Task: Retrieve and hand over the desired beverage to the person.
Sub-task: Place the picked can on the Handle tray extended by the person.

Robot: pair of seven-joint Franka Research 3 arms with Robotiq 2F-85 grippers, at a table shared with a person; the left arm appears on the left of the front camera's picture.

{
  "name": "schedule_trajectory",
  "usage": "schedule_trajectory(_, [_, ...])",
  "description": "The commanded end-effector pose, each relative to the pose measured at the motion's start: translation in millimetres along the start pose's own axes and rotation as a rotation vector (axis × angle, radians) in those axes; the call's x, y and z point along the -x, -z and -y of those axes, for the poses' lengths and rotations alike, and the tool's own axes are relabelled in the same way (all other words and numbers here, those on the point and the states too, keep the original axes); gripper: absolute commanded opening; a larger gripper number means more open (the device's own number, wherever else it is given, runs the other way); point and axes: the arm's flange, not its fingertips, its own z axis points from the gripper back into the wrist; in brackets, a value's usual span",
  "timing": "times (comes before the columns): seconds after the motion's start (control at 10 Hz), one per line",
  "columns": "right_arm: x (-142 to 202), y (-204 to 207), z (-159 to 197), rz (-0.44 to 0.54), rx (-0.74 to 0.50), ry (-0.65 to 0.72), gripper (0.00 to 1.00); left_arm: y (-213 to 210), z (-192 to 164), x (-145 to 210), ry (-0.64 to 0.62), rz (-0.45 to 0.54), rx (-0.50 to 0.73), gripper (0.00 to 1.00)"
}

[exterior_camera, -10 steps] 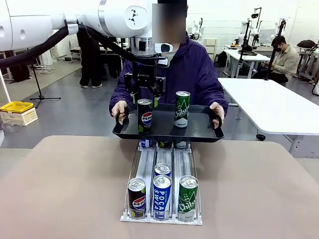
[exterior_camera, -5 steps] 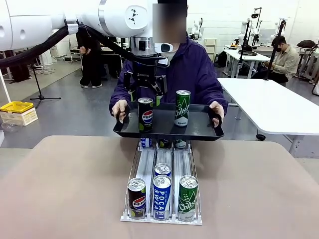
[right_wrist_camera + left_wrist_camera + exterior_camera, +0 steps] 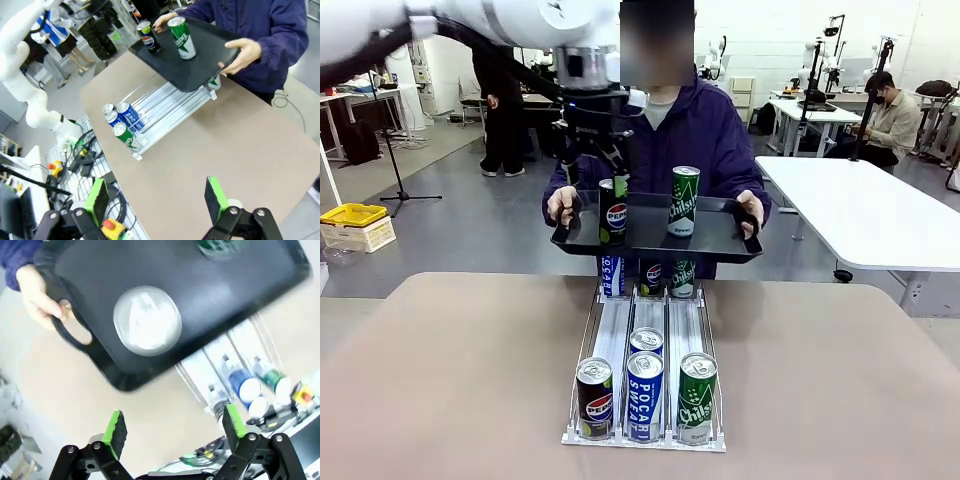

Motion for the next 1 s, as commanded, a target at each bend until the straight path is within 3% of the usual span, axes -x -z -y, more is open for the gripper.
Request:
schedule_trajectory(0.0, [-1.8, 0.7, 0.8, 0.031, -0.017, -0.014, 1.0, 4.0, -21.3, 118.0, 0.158, 0.09, 0.057, 1.0])
schedule_trajectory(0.3, [-1.8, 0.7, 0.8, 0.031, -0.017, -0.014, 1.0, 9.1, -35.6, 214.8, 0.218, 0.235, 0.074, 1.0])
schedule_trajectory(0.5, [-1.8, 0.7, 0.8, 0.031, -0.017, -0.014, 1.0, 13.4, -43.6, 240.4, 0.174, 0.289, 0.094, 1.0])
schedule_trajectory(0.9, [-1.8, 0.7, 0.8, 0.031, -0.017, -0.014, 1.0, 8.9, -64.4, 257.1, 0.11, 0.343, 0.17, 1.0])
